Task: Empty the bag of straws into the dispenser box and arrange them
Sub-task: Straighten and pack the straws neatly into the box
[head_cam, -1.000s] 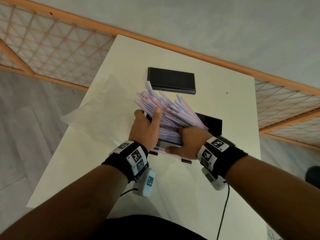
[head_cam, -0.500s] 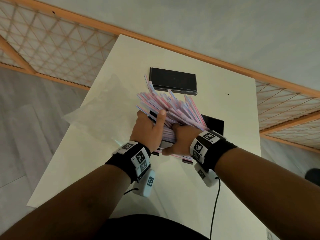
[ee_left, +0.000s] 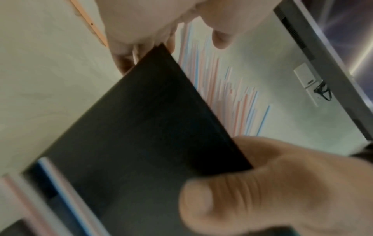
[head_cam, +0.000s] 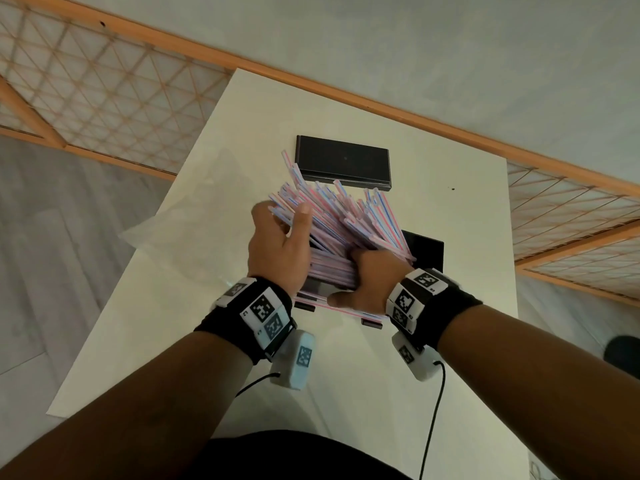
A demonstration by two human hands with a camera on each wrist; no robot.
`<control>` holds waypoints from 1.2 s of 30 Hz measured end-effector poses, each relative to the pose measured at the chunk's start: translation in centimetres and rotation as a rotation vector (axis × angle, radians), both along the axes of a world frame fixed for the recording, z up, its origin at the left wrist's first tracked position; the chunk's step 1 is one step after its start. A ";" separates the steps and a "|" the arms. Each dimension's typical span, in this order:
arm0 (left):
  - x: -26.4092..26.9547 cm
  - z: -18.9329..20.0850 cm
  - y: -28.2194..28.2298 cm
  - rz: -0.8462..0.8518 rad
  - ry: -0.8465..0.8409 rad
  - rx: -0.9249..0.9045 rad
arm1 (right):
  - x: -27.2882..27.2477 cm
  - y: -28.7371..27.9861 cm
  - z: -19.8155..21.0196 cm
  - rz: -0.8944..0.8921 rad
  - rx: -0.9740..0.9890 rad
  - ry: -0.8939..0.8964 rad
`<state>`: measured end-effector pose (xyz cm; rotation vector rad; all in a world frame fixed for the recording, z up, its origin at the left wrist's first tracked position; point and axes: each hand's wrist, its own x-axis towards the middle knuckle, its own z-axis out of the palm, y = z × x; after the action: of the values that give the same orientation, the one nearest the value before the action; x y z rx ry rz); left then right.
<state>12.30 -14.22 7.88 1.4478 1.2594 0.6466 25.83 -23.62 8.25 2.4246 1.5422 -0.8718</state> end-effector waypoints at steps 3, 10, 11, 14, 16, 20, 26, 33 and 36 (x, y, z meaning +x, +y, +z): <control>0.2 0.4 0.6 0.005 0.021 0.052 | 0.4 -0.1 0.0 -0.004 0.047 0.124; 0.2 1.1 1.3 0.150 -0.144 -0.014 | 0.6 1.1 -0.8 0.078 -0.050 0.103; 0.0 1.6 1.6 0.157 -0.160 0.025 | 0.7 1.3 -0.8 0.078 -0.073 0.099; -0.1 2.5 3.1 0.108 -0.135 0.190 | 0.8 1.8 -1.0 0.056 -0.094 0.106; 0.2 2.7 3.6 0.049 -0.051 0.248 | 0.6 2.1 -1.1 0.040 -0.080 0.143; 0.4 1.9 3.2 -0.033 0.124 0.293 | 0.2 2.4 -1.2 0.051 -0.039 0.197; 0.0 0.7 3.2 0.033 0.114 0.295 | 0.0 2.7 -1.7 0.028 0.041 0.213; 0.0 0.4 2.6 0.001 0.086 0.323 | -0.1 2.9 -1.2 0.101 0.047 0.080; -0.1 0.4 2.4 -0.010 0.097 0.321 | -0.1 2.8 -1.2 0.106 0.064 0.029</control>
<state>12.19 -11.86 8.26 1.7651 1.2623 0.8080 25.69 -20.84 7.06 2.3569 1.7169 -0.8542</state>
